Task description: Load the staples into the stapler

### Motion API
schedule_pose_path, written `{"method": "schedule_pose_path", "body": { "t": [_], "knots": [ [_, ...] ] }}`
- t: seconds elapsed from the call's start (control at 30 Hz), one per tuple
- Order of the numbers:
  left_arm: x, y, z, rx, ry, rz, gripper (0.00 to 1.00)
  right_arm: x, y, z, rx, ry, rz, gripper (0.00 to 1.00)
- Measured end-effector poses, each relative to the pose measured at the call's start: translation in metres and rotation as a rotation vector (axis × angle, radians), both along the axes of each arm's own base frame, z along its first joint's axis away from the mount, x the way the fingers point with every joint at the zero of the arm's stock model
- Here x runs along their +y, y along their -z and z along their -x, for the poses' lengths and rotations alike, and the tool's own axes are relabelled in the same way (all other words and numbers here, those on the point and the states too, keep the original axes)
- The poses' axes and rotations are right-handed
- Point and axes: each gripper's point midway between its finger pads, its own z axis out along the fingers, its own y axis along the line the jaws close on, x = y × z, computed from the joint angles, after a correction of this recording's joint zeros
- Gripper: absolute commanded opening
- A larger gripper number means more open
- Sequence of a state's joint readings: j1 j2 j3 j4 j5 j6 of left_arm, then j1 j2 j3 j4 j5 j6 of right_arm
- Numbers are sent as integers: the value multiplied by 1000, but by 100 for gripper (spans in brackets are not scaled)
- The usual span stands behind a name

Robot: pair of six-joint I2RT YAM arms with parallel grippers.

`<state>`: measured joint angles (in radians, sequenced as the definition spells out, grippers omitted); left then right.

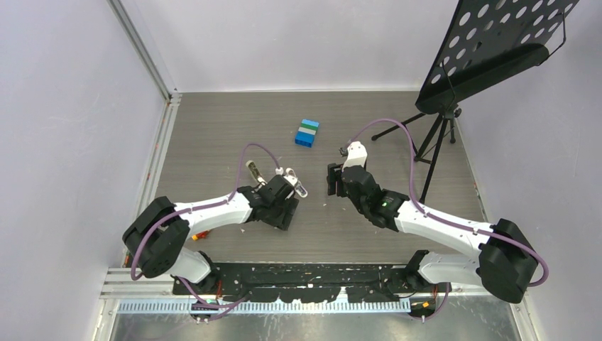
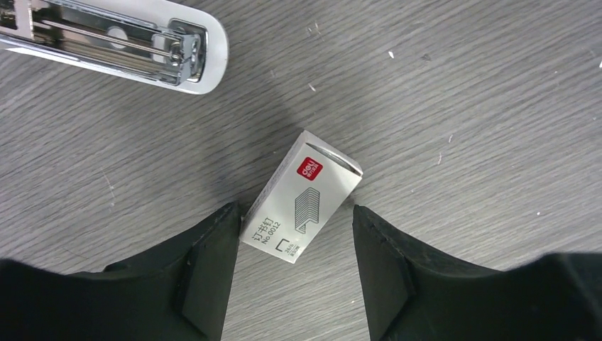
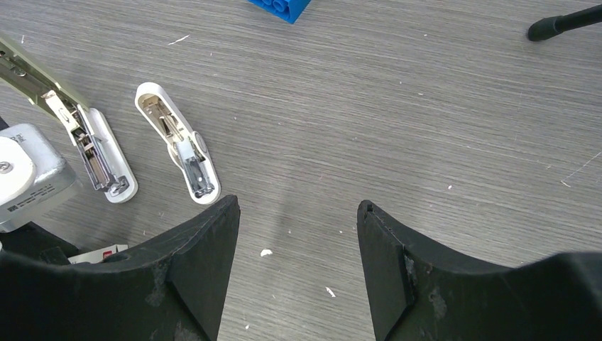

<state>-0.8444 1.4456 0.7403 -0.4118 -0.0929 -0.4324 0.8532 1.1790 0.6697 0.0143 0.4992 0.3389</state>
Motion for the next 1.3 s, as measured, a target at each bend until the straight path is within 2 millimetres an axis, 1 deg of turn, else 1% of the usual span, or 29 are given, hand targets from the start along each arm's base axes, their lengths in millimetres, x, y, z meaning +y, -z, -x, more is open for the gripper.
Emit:
{"method": "schedule_pose_path", "body": {
  "t": [0.1, 0.23, 0.43, 0.63, 0.83, 0.97, 1.07, 1.2, 1.3],
  "knots": [
    [-3, -1, 2, 9, 14, 11, 60, 1, 0, 0, 2, -3, -1, 66],
    [-7, -1, 6, 18, 29, 20, 63, 2, 2, 0, 8, -7, 4, 66],
    [-5, -2, 3, 1, 33, 5, 61, 11, 5, 0, 29, -37, 3, 66],
    [-5, -1, -2, -15, 51, -15, 56, 21, 6, 4, 58, -84, -13, 66],
    [-8, 1, -3, -11, 86, -18, 48, 25, 12, 12, 128, -126, -42, 67],
    [-15, 0, -1, -2, 106, 14, 44, 22, 8, 16, 163, -132, -99, 66],
    [-22, -1, 2, 9, 128, 48, 42, 13, 4, 16, 178, -117, -161, 66],
    [-30, -2, 5, 19, 165, 88, 40, 6, 11, 18, 229, -107, -215, 65],
    [-35, -2, 9, 29, 187, 110, 39, 9, 18, 26, 274, -125, -243, 63]
  ]
}}
